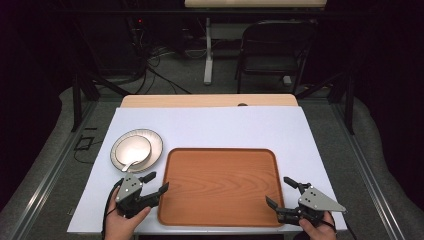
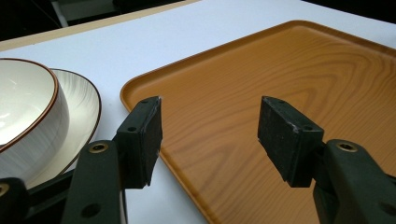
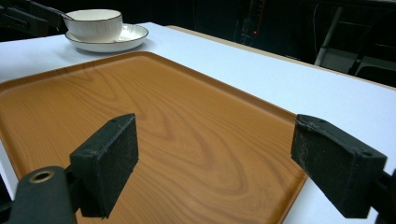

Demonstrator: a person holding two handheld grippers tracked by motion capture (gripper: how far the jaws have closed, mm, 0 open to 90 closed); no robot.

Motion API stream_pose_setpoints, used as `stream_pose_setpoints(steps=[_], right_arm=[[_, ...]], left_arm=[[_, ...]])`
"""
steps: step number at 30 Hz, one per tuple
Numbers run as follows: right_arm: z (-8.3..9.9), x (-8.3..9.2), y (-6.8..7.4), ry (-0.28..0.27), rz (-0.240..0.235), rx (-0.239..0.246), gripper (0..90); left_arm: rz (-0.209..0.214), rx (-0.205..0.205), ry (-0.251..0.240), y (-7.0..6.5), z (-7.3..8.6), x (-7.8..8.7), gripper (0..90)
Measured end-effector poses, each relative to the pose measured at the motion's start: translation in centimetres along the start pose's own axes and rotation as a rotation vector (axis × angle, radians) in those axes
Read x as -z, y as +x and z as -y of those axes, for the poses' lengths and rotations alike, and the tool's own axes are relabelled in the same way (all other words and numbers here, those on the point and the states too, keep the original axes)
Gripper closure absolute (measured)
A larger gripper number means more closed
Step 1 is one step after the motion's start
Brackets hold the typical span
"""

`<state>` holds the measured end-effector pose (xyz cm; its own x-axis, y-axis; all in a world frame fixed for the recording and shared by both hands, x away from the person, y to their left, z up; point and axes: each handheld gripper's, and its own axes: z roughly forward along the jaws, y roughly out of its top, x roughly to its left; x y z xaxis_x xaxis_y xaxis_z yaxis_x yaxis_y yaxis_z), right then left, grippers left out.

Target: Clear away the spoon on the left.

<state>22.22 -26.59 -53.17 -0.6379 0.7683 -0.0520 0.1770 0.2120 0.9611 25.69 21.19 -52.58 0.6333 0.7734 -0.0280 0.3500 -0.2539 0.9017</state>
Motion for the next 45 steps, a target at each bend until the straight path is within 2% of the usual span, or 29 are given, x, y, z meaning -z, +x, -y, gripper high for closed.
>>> stream_pose_setpoints(steps=[19, 26, 28, 32, 36, 38, 40, 45], right_arm=[[0.0, -0.1, 0.0, 0.005, -0.003, -0.004, 14.4], [0.0, -0.1, 0.0, 0.006, -0.005, -0.004, 14.4], [0.0, -0.1, 0.0, 0.006, -0.006, -0.004, 14.4], [0.0, -0.2, 0.0, 0.008, -0.005, -0.009, 14.4], [0.0, -0.2, 0.0, 0.009, -0.004, -0.011, 14.4], [0.0, -0.2, 0.0, 0.009, -0.003, -0.012, 14.4], [0.0, -0.2, -0.1, 0.010, -0.001, -0.014, 14.4], [0.0, -0.2, -0.1, 0.010, -0.002, -0.016, 14.4]], left_arm=[[-0.022, 0.049, 0.001, 0.6, 0.1, 0.2, 40.7], [-0.024, 0.065, 0.027, 0.9, 0.2, 0.5, 50.5], [-0.038, 0.072, 0.023, 0.9, 0.1, 0.5, 52.0], [-0.053, 0.098, 0.019, 1.1, 0.0, 0.7, 53.5], [-0.049, 0.139, 0.032, 1.5, -0.1, 0.7, 54.8], [-0.048, 0.158, 0.051, 1.6, -0.4, 0.8, 59.9], [-0.045, 0.176, 0.034, 1.9, -0.7, 1.0, 62.5], [-0.072, 0.208, 0.031, 2.6, -2.0, 1.5, 68.1]])
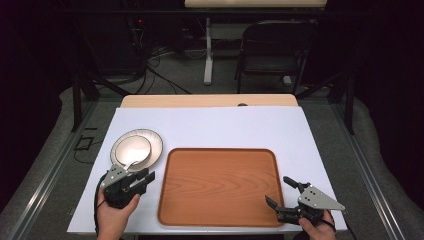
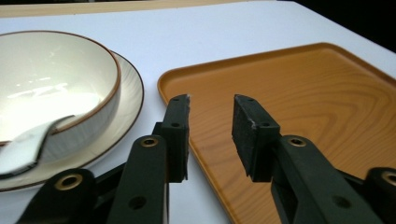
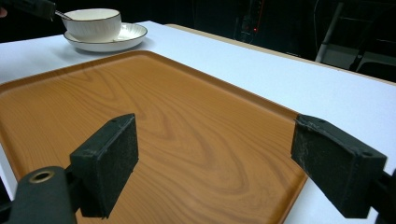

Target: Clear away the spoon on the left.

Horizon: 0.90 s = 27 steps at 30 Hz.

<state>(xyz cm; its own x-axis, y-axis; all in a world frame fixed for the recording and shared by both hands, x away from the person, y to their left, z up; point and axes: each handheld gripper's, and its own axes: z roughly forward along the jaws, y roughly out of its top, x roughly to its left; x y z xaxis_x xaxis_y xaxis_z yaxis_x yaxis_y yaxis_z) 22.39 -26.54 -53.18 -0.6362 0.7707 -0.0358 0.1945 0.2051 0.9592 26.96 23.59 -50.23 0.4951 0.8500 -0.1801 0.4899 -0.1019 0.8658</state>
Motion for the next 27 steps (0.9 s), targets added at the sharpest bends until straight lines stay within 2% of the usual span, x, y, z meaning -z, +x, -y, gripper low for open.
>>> stream_pose_setpoints(steps=[6, 10, 16, 27], right_arm=[[0.0, 0.0, 0.0, -0.001, 0.001, 0.002, 14.4], [0.0, 0.0, 0.0, -0.001, 0.000, 0.002, 14.4], [0.0, 0.0, 0.0, -0.001, -0.001, 0.002, 14.4], [0.0, 0.0, 0.0, -0.004, 0.000, 0.008, 14.4]], left_arm=[[-0.058, -0.002, 0.000, 0.5, -1.1, 0.1, 70.8], [-0.096, -0.020, 0.013, 0.8, -1.2, -0.1, 77.5], [-0.161, -0.025, 0.049, 1.3, -1.3, -0.5, 89.7], [-0.206, -0.010, 0.091, 2.4, -0.7, -0.6, 90.0]])
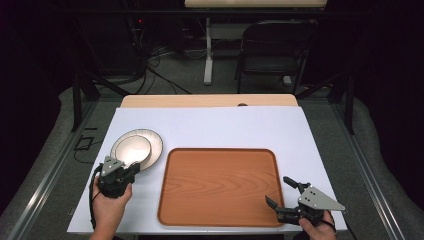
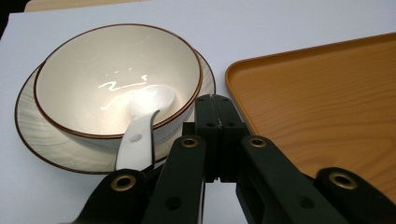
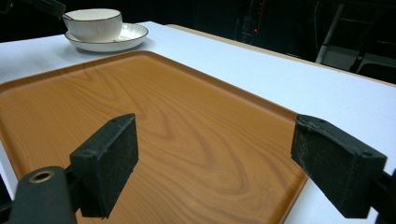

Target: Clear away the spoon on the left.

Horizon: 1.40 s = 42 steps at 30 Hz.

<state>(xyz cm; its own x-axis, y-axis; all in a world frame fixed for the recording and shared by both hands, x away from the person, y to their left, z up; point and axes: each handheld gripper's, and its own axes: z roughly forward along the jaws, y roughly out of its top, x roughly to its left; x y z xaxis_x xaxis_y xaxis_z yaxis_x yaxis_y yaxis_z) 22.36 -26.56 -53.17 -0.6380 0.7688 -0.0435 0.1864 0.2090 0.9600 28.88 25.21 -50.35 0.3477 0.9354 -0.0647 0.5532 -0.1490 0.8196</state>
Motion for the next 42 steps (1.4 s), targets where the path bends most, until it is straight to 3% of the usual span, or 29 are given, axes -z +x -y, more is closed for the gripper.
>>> stream_pose_setpoints(steps=[13, 26, 42], right_arm=[[0.0, 0.0, 0.0, -0.001, 0.001, 0.000, 14.4], [0.0, 0.0, 0.0, -0.001, 0.001, 0.000, 14.4], [0.0, 0.0, 0.0, 0.000, 0.002, 0.000, 14.4]], left_arm=[[-0.041, 0.020, 0.013, 1.7, 0.6, 0.2, 90.0], [-0.108, 0.042, 0.023, 3.7, 0.8, 0.3, 90.0], [-0.173, 0.106, 0.010, 6.5, 0.7, 0.0, 90.0]])
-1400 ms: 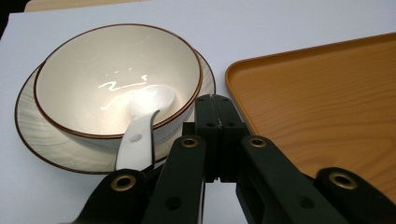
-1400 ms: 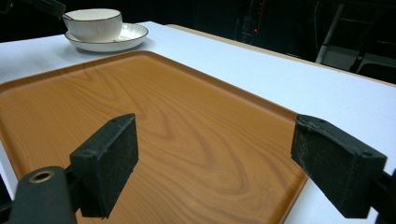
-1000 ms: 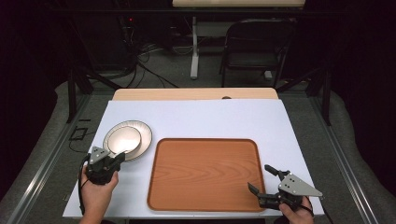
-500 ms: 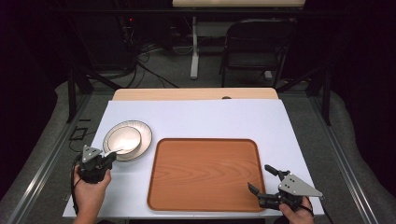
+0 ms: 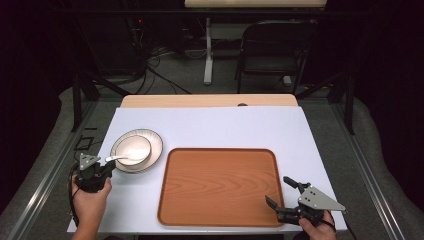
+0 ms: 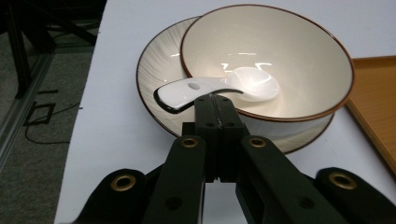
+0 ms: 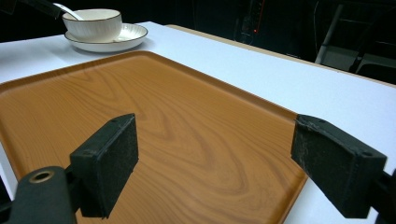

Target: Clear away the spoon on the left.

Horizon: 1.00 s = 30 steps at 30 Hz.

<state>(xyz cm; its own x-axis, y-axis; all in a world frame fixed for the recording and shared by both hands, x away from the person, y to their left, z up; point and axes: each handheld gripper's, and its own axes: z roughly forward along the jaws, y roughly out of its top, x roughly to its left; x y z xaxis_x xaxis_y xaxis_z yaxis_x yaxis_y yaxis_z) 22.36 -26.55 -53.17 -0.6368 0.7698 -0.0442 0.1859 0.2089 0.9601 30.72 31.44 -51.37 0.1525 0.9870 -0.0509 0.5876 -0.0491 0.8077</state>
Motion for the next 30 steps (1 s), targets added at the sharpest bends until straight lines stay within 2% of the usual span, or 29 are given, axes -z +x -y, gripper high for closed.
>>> stream_pose_setpoints(steps=[11, 30], right_arm=[[0.0, 0.0, 0.0, 0.000, 0.000, 0.000, 14.4], [0.0, -0.1, 0.0, 0.004, -0.003, -0.006, 14.4]], left_arm=[[-0.042, 0.035, -0.012, 1.4, -1.7, -1.4, 90.0], [-0.031, 0.110, -0.024, 2.5, -3.4, -3.0, 90.0]])
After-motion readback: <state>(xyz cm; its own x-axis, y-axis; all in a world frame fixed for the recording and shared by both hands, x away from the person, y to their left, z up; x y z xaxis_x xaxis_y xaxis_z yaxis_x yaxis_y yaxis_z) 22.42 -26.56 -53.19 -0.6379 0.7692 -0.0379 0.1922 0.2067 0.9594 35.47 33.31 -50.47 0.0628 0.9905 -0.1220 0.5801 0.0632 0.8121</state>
